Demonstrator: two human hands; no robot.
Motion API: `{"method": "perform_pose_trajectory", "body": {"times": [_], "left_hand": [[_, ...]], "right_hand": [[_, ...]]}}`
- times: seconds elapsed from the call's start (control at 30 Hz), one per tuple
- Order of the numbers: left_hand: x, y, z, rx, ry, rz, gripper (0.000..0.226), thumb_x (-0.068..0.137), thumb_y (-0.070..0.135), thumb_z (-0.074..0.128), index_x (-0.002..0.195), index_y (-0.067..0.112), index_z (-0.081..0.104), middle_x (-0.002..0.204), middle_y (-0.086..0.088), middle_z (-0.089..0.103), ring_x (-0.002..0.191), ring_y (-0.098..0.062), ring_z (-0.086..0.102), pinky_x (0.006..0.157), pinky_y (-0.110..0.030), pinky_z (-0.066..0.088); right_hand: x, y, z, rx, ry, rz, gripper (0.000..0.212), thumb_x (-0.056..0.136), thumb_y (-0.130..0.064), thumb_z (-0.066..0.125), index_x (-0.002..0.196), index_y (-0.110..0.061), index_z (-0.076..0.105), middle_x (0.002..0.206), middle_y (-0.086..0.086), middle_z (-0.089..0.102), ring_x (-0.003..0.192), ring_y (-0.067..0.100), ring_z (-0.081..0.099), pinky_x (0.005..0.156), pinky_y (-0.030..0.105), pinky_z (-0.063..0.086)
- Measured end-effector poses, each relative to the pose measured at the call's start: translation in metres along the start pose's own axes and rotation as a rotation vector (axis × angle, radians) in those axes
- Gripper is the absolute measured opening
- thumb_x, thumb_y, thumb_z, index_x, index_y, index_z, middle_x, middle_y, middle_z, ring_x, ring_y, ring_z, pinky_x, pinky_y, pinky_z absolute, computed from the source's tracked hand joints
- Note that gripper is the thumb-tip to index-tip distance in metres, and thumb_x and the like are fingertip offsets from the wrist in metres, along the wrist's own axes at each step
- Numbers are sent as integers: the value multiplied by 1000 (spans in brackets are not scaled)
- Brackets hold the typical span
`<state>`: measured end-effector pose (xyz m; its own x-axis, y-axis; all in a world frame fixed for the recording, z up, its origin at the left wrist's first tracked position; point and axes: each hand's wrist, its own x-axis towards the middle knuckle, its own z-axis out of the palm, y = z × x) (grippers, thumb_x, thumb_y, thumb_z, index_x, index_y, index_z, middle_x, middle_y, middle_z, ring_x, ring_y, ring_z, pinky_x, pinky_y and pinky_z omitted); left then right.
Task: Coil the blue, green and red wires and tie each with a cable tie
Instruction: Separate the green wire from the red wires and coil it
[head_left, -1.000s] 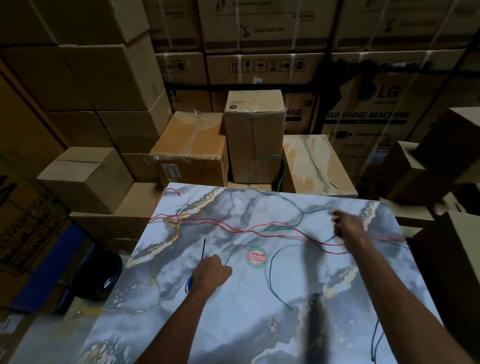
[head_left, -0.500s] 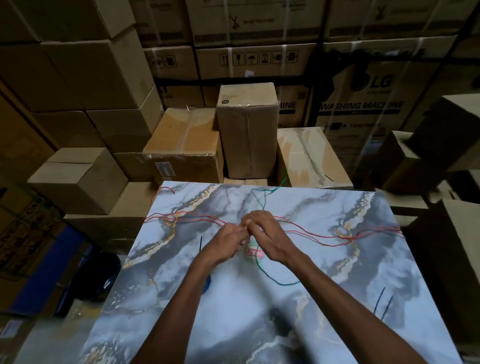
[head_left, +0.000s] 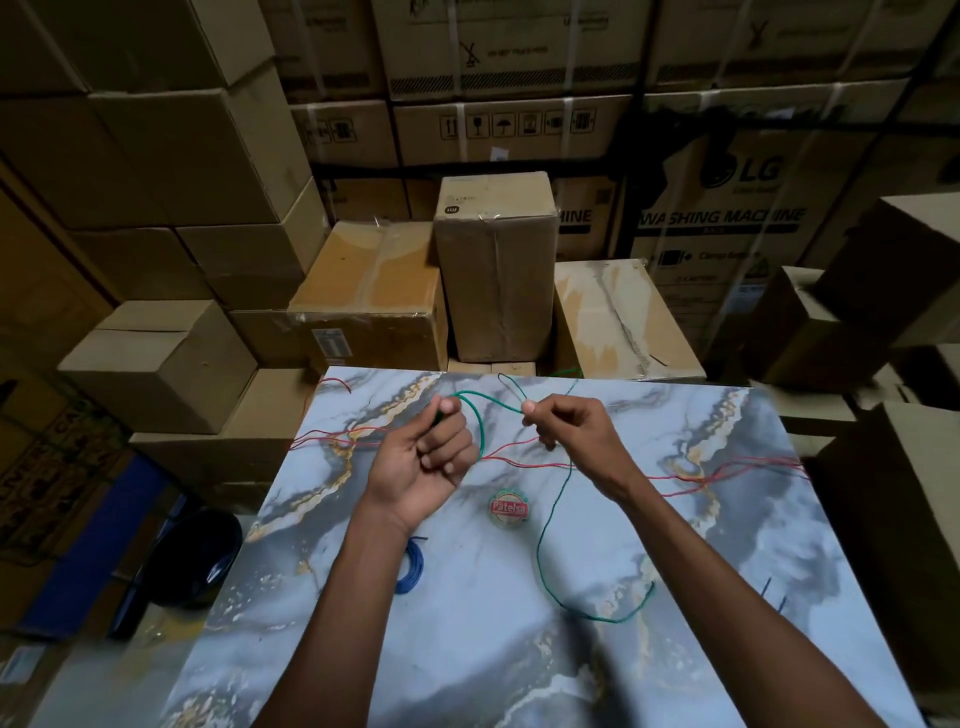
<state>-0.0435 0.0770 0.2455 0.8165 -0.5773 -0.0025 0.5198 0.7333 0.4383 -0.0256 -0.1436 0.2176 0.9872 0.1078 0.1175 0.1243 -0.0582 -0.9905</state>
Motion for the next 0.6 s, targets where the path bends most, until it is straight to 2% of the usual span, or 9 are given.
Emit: {"method": "perform_pose_trajectory", "body": {"times": [0.13, 0.23, 0.3, 0.43, 0.53, 0.6], "left_hand": [[7, 1, -6, -154, 27, 142, 33, 109, 23, 26, 99, 10, 55, 59, 6, 37, 47, -8, 27, 54, -21, 32], [13, 2, -8, -94, 228, 272, 28, 107, 21, 31, 107, 8, 56, 61, 8, 45, 48, -6, 39, 56, -19, 42], [17, 1, -11, -31, 363, 349, 30, 107, 20, 33, 115, 5, 58, 68, 7, 55, 53, -5, 49, 61, -19, 50], [23, 4, -24, -59, 442, 434, 30, 106, 18, 36, 120, 4, 59, 95, -2, 74, 76, -9, 70, 73, -24, 59], [24, 12, -28, -108, 451, 477, 32, 107, 17, 37, 130, 4, 55, 113, -5, 73, 95, -13, 73, 81, -28, 59], [28, 11, -32, 23, 491, 496, 36, 107, 16, 38, 138, 1, 49, 120, -7, 70, 103, -16, 71, 83, -28, 59]], "right_hand": [[-12, 18, 0, -89, -81, 42, 31, 98, -28, 68, 81, -4, 78, 63, 7, 59, 63, 14, 53, 65, 28, 44], [-23, 27, 2, -183, -158, 65, 21, 100, -26, 67, 91, -14, 82, 64, 2, 61, 61, 11, 54, 64, 25, 46], [-29, 27, 6, -264, -224, 49, 20, 102, -23, 65, 102, -12, 81, 66, 0, 63, 59, 6, 55, 63, 22, 46], [-43, 14, 15, -469, -282, -25, 23, 104, -24, 60, 118, -17, 77, 75, -1, 72, 63, 1, 63, 65, 13, 44], [-54, 5, 18, -605, -330, -101, 26, 104, -28, 57, 123, -21, 74, 72, -6, 70, 66, 5, 64, 66, 16, 45], [-57, -2, 22, -647, -341, -128, 28, 104, -29, 56, 126, -22, 73, 68, -11, 64, 61, 4, 59, 64, 19, 43]]}}
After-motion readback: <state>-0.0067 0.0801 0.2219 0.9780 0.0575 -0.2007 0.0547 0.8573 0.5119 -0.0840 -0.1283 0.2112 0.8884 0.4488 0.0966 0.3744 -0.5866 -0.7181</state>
